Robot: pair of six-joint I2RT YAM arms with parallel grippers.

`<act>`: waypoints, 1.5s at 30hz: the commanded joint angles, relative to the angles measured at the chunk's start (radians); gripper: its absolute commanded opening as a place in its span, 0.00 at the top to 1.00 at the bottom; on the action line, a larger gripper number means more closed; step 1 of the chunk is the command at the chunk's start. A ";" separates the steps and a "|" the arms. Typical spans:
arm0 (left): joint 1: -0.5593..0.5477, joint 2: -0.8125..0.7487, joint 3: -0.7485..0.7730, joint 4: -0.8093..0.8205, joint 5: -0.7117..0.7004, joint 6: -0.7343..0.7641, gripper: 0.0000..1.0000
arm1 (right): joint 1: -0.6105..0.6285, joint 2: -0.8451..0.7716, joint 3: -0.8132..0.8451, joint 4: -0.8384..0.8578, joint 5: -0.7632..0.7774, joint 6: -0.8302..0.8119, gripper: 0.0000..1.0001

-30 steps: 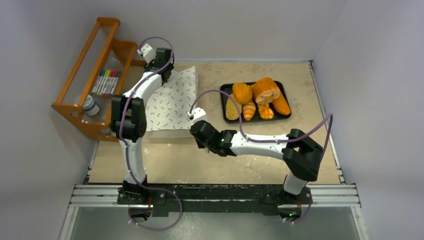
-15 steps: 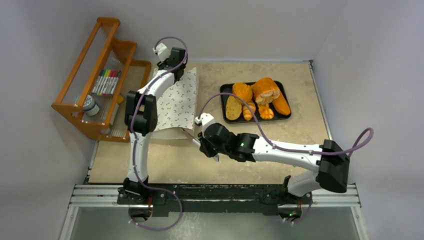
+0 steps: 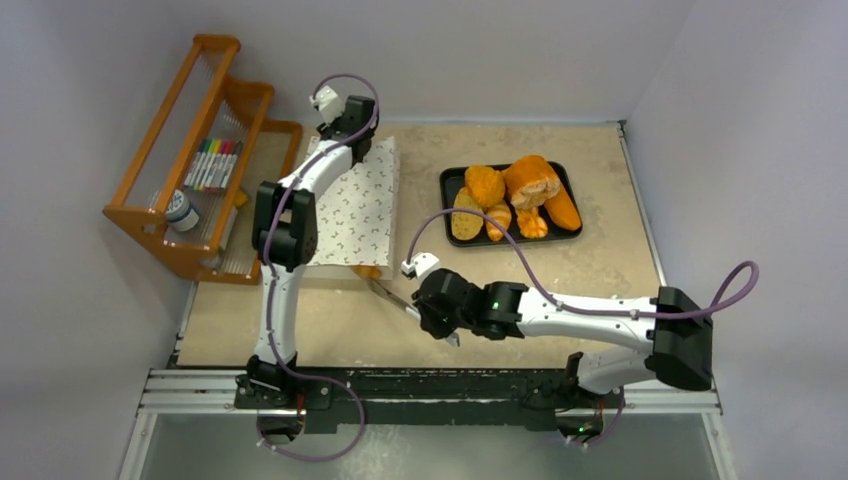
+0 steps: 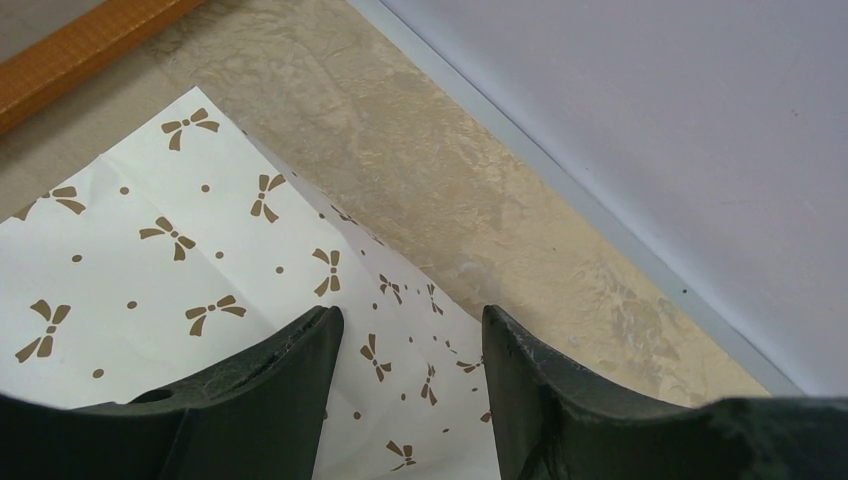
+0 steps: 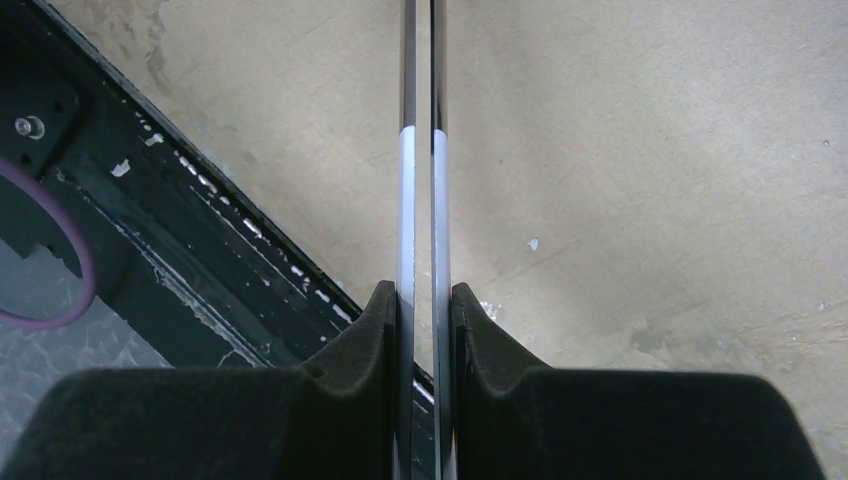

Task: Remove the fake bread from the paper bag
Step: Take out the fake bread from the paper bag.

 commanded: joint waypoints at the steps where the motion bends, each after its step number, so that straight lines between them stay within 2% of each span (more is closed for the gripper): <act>1: -0.007 -0.052 -0.013 0.027 -0.023 0.018 0.46 | 0.033 0.002 0.044 -0.003 0.083 0.019 0.95; 5: -0.007 -0.062 -0.021 0.025 -0.020 0.025 0.46 | 0.064 0.038 0.065 -0.051 0.140 0.030 0.81; 13: -0.007 -0.072 -0.040 0.034 -0.013 0.026 0.46 | 0.094 0.055 0.100 -0.089 0.164 0.074 0.68; 17: -0.007 -0.075 -0.047 0.038 -0.012 0.028 0.46 | 0.116 0.052 0.081 -0.097 0.173 0.110 0.66; 23: -0.004 -0.077 -0.057 0.039 -0.010 0.034 0.46 | 0.174 0.049 0.081 -0.167 0.282 0.171 0.65; 31: 0.006 -0.151 -0.146 0.073 -0.030 0.067 0.45 | 0.230 0.153 0.128 -0.259 0.411 0.236 0.60; 45: 0.013 -0.200 -0.190 0.088 -0.017 0.062 0.45 | 0.235 0.232 0.167 -0.157 0.433 0.189 0.57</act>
